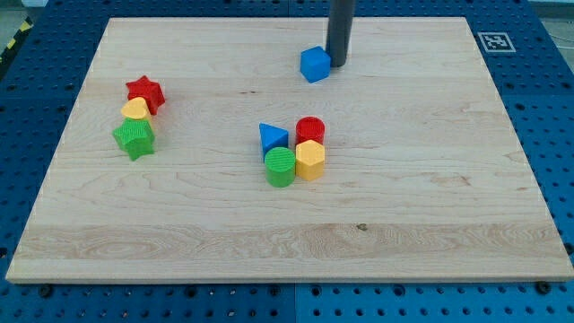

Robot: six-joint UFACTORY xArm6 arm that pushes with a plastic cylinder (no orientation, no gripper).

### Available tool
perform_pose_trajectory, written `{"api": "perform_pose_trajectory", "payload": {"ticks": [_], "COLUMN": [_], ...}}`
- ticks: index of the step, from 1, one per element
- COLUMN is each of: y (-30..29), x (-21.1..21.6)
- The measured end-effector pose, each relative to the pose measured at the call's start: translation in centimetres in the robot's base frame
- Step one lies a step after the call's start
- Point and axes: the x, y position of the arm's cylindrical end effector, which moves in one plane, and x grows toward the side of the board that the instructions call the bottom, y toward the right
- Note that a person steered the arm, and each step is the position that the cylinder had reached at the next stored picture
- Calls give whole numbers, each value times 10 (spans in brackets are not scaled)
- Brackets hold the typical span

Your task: Push the blue cube at the top of the blue triangle

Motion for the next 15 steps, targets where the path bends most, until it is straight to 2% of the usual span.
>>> {"api": "perform_pose_trajectory", "payload": {"ticks": [2,4,5,6,7,8,9,15], "y": [-3,-6,-10,-14,-14,-29,-55,-57], "x": [-1,-25,-15,12,15,-6,-4,83]}}
